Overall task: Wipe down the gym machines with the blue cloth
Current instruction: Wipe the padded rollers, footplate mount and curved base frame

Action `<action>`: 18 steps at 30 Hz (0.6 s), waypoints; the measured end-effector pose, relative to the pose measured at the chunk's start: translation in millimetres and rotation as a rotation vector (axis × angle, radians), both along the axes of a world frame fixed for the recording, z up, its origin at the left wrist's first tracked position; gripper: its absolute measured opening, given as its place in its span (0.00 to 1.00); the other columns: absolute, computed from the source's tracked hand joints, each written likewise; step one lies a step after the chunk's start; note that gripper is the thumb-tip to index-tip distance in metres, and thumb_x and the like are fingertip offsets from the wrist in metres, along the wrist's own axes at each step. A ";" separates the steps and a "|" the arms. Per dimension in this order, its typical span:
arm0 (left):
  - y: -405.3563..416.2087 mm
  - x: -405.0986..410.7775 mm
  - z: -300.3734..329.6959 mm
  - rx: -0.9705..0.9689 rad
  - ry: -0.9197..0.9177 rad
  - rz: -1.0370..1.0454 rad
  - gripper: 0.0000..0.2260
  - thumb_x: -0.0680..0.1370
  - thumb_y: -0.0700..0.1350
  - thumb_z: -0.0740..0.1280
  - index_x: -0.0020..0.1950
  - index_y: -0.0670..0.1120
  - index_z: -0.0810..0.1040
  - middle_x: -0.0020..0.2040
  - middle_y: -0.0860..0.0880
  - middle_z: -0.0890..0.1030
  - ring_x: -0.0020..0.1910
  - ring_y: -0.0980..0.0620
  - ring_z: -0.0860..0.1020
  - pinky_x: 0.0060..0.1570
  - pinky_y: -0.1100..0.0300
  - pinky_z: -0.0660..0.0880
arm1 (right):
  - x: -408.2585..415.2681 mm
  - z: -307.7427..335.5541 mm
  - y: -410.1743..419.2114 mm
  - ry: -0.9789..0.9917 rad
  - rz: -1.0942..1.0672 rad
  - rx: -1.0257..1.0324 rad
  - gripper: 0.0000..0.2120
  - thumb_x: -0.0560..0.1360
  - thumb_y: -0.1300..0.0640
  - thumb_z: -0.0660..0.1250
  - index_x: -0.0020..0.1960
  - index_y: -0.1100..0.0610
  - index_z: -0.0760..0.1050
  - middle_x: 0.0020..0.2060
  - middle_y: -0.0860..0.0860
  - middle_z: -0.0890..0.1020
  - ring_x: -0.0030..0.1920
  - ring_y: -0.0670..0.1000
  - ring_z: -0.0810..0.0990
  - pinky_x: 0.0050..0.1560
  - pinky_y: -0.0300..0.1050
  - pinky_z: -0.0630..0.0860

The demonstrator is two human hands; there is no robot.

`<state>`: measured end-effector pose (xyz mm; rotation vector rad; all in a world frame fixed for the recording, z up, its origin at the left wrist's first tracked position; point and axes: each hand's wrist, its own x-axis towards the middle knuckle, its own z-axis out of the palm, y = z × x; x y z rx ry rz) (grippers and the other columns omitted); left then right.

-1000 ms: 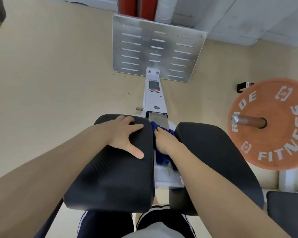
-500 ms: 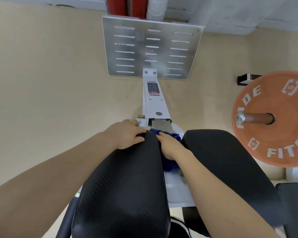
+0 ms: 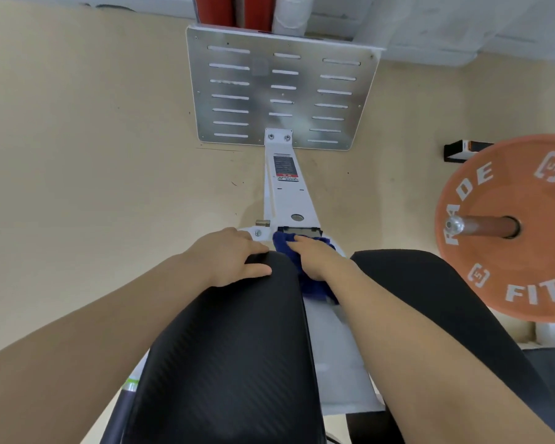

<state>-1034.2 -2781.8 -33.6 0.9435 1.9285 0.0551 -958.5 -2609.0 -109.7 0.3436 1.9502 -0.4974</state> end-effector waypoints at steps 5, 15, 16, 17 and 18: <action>-14.0 12.7 21.5 0.037 -0.007 0.110 0.23 0.80 0.57 0.54 0.73 0.51 0.62 0.71 0.52 0.65 0.68 0.51 0.67 0.65 0.57 0.65 | 0.4 26.6 2.2 0.205 -0.235 0.003 0.20 0.76 0.69 0.55 0.65 0.56 0.70 0.59 0.53 0.74 0.63 0.57 0.72 0.55 0.42 0.68; -79.6 58.4 111.7 0.070 0.119 0.461 0.21 0.81 0.53 0.54 0.73 0.48 0.64 0.70 0.49 0.68 0.67 0.49 0.68 0.65 0.60 0.62 | 28.7 176.0 -16.9 0.726 -0.424 -0.314 0.15 0.75 0.71 0.52 0.54 0.67 0.75 0.44 0.58 0.77 0.42 0.55 0.72 0.40 0.37 0.69; -87.8 64.5 123.4 0.071 0.132 0.482 0.21 0.81 0.53 0.55 0.72 0.48 0.65 0.69 0.49 0.68 0.66 0.49 0.68 0.64 0.60 0.62 | 31.1 188.7 -25.5 0.746 -0.338 -0.303 0.16 0.74 0.71 0.51 0.53 0.66 0.75 0.43 0.57 0.77 0.41 0.54 0.71 0.41 0.39 0.68; -97.2 70.7 134.8 0.074 0.147 0.506 0.21 0.81 0.53 0.55 0.72 0.48 0.65 0.69 0.50 0.68 0.66 0.49 0.69 0.64 0.59 0.63 | 32.9 203.7 -36.8 0.749 -0.277 -0.318 0.17 0.73 0.69 0.50 0.51 0.64 0.76 0.42 0.55 0.76 0.40 0.51 0.70 0.42 0.41 0.66; -107.6 77.2 145.2 0.077 0.162 0.535 0.20 0.81 0.53 0.55 0.72 0.48 0.66 0.69 0.50 0.68 0.66 0.49 0.69 0.63 0.59 0.64 | 33.8 216.4 -48.6 0.752 -0.223 -0.337 0.18 0.72 0.69 0.50 0.50 0.61 0.76 0.41 0.52 0.75 0.40 0.49 0.70 0.42 0.42 0.65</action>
